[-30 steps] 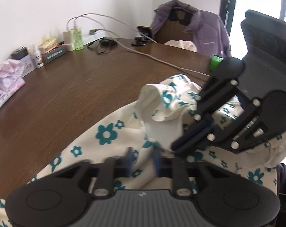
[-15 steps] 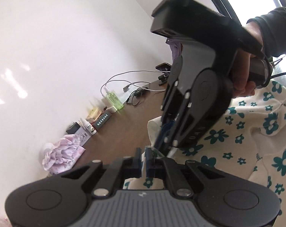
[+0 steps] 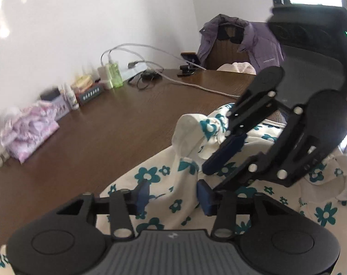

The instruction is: Fold clothes

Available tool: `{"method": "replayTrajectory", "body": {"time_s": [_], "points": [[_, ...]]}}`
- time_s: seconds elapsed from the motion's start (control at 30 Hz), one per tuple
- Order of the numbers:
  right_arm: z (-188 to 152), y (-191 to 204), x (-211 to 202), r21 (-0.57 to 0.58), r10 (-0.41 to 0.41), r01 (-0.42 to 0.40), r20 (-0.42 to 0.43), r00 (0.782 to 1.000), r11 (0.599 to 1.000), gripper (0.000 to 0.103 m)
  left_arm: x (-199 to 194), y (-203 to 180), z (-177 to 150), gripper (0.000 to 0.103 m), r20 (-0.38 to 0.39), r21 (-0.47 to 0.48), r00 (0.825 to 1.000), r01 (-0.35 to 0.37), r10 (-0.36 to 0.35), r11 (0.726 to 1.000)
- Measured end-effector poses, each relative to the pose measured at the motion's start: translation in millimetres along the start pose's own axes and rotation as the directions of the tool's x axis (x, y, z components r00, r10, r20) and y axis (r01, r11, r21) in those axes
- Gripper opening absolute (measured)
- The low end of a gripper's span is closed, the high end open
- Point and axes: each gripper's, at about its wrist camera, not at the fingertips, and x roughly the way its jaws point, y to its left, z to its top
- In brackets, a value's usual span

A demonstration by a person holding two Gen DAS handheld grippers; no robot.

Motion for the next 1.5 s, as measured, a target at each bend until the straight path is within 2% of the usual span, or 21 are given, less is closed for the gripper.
{"method": "replayTrajectory", "body": {"time_s": [0.1,0.2,0.27,0.3,0.33,0.43,0.53,0.63,0.7,0.77,0.83,0.9,0.97,1.07,1.1,1.2,1.23,1.27,1.37,1.47,1.5], "points": [[-1,-1,4,0.022,-0.012,0.012,0.002,1.0,1.0,0.024,5,31,7,0.048,-0.026,-0.115,0.992,0.122,-0.126,0.986],[-2,-4,12,0.048,-0.055,0.055,-0.012,0.998,0.997,0.006,17,50,14,0.047,-0.045,-0.209,0.981,0.173,-0.186,0.963],[-3,-6,14,0.072,-0.091,0.092,-0.016,0.996,0.993,0.005,25,53,16,0.039,-0.075,-0.229,0.974,0.19,-0.212,0.955],[-3,-8,14,0.089,-0.109,0.11,-0.016,0.994,0.99,0.005,27,51,16,0.03,-0.089,-0.219,0.974,0.187,-0.21,0.958],[-3,-8,13,0.096,-0.125,0.125,-0.014,0.992,0.987,0.005,26,46,16,0.007,-0.087,-0.202,0.978,0.172,-0.192,0.964],[-3,-7,0,0.098,-0.034,0.032,0.015,0.999,0.995,0.006,14,24,12,0.005,-0.007,-0.106,0.997,0.074,-0.075,0.992],[-1,-7,6,0.128,0.057,-0.058,0.013,0.998,0.99,0.007,3,-9,3,0.008,0.085,0.06,0.995,-0.055,0.05,0.997],[0,-15,16,0.183,-0.016,0.016,0.0,1.0,0.983,0.006,9,-34,-5,0.012,0.038,0.197,0.993,-0.119,0.114,0.973],[-1,-28,9,0.246,-0.066,0.064,0.001,0.998,0.967,0.007,6,-46,-9,0.015,0.038,0.255,0.994,-0.112,0.106,0.961],[-5,-39,1,0.307,-0.1,0.094,0.004,0.995,0.947,0.01,2,-53,-12,0.042,0.04,0.281,0.998,-0.067,0.058,0.957],[-10,-49,-7,0.369,-0.105,0.095,0.008,0.994,0.925,0.013,5,-55,-13,0.045,0.033,0.265,0.999,-0.044,0.036,0.963],[-11,-52,-19,0.416,-0.058,0.029,0.059,0.997,0.909,0.018,1,-49,-10,0.044,0.023,0.221,1.0,-0.019,0.014,0.975],[-6,-44,-26,0.393,-0.024,-0.022,0.111,0.994,0.919,0.024,-14,-40,-6,0.044,0.031,0.174,0.999,0.007,-0.013,0.985],[3,-28,-21,0.306,-0.006,-0.037,0.14,0.99,0.951,0.024,-50,-22,-4,0.05,0.094,0.1,0.996,-0.015,0.005,0.995],[8,-23,-16,0.278,-0.005,-0.035,0.14,0.99,0.96,0.023,-58,-16,-6,0.052,0.108,0.063,0.994,-0.039,0.032,0.997],[15,-12,5,0.225,-0.007,-0.012,0.083,0.997,0.974,0.001,-60,6,-10,0.053,0.091,-0.094,0.987,-0.12,0.129,0.988],[15,-9,11,0.222,-0.012,-0.001,0.054,0.998,0.975,0.001,-55,10,-13,0.052,0.068,-0.126,0.988,-0.13,0.139,0.983],[15,-7,17,0.218,-0.017,0.011,0.026,1.0,0.976,0.001,-50,13,-15,0.051,0.044,-0.144,0.989,-0.132,0.14,0.981],[17,2,12,0.145,-0.031,0.026,0.031,0.999,0.989,0.001,-40,15,-27,0.05,0.002,-0.079,0.983,-0.183,0.183,0.98],[19,11,6,0.069,-0.044,0.041,0.04,0.998,0.997,0.01,-34,25,-29,0.048,-0.033,-0.095,0.983,-0.184,0.181,0.978],[20,14,4,0.043,-0.048,0.047,0.043,0.998,0.998,0.024,-34,29,-31,0.049,-0.036,-0.102,0.985,-0.172,0.169,0.98]]}}
